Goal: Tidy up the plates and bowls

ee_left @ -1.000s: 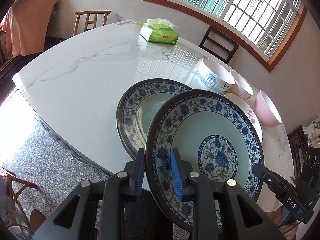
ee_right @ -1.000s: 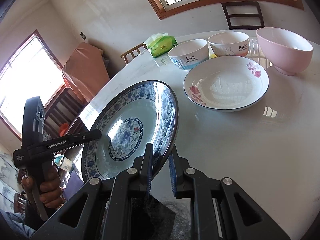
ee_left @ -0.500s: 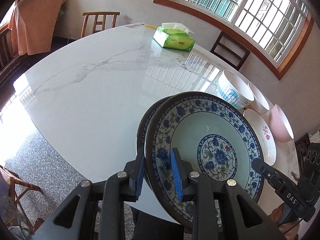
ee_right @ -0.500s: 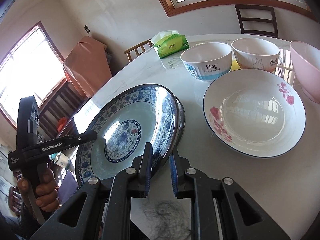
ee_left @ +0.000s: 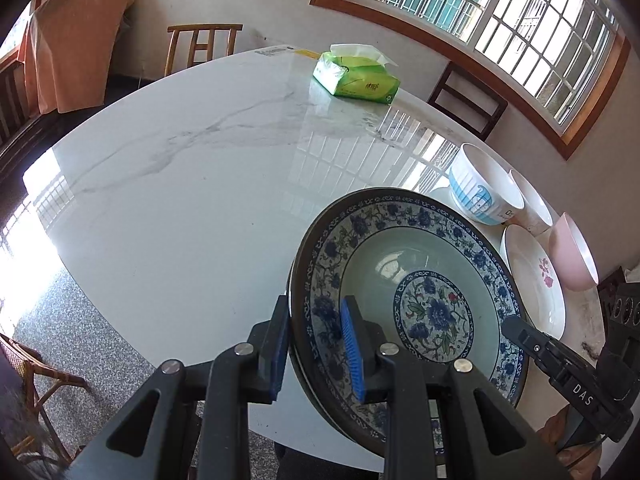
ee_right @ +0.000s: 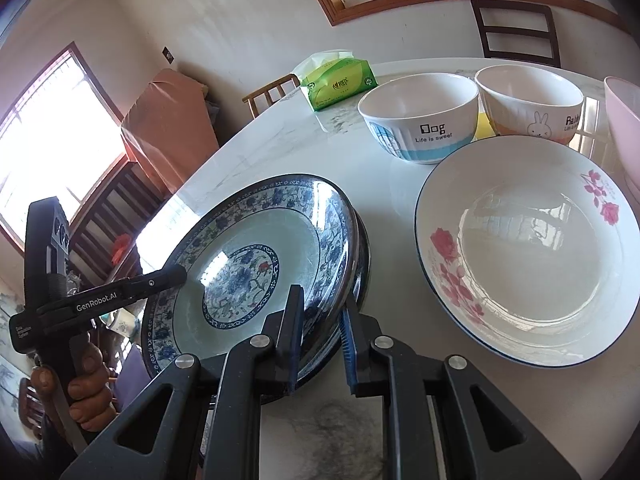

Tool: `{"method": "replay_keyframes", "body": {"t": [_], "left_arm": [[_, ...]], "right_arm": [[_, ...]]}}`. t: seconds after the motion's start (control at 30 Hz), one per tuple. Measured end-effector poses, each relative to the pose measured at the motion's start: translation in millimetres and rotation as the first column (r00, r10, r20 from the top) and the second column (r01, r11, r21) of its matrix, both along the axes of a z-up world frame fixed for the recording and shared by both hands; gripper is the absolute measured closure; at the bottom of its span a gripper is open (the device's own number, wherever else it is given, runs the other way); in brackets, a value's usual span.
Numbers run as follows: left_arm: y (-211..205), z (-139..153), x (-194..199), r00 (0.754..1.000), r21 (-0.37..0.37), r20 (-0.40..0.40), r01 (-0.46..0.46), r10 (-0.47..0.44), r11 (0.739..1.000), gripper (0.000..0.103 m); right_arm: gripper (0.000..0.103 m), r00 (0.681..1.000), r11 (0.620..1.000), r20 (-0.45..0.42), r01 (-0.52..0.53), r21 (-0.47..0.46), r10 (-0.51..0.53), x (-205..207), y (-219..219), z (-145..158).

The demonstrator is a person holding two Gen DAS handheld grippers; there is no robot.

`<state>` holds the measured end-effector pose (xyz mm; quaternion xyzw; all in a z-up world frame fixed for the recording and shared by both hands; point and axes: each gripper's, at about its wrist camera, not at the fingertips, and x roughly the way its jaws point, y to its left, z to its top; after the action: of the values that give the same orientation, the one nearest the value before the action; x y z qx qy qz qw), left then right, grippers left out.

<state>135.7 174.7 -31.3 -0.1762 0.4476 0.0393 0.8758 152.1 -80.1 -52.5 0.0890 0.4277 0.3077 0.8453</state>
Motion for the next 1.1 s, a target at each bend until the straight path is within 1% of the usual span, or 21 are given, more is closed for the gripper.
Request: {"method": "replay_keyframes", "body": {"t": [0.23, 0.63, 0.77, 0.97, 1.03, 1.1], "left_arm": [[-0.4, 0.6, -1.9, 1.0, -0.005, 0.001, 0.001, -0.001, 1.0, 0.078], [-2.6, -0.4, -2.3, 1.0, 0.008, 0.005, -0.003, 0.003, 1.0, 0.078], [-1.7, -3.1, -2.6, 1.0, 0.001, -0.004, -0.006, 0.006, 1.0, 0.077], [1.8, -12.4, -0.4, 0.999, -0.031, -0.037, -0.014, 0.013, 0.999, 0.077], [1.3, -10.2, -2.3, 1.0, -0.017, -0.019, -0.02, 0.019, 1.0, 0.077], [-0.7, -3.4, -5.8, 1.0, 0.019, 0.014, -0.028, 0.028, 0.999, 0.075]], "right_arm": [[0.086, 1.0, 1.0, -0.003, 0.001, 0.004, -0.001, 0.0, -1.2, -0.5], [0.085, 1.0, 1.0, 0.004, 0.002, 0.003, -0.002, 1.3, -0.9, -0.6], [0.085, 1.0, 1.0, -0.001, 0.0, 0.005, 0.0, 2.3, -0.7, -2.3], [0.084, 1.0, 1.0, 0.006, -0.003, -0.009, 0.003, 2.4, 1.6, -3.4], [0.084, 1.0, 1.0, 0.008, -0.002, -0.011, 0.002, 2.1, 2.2, -3.6], [0.084, 1.0, 1.0, 0.01, -0.001, -0.012, 0.001, 2.2, 2.7, -3.7]]}}
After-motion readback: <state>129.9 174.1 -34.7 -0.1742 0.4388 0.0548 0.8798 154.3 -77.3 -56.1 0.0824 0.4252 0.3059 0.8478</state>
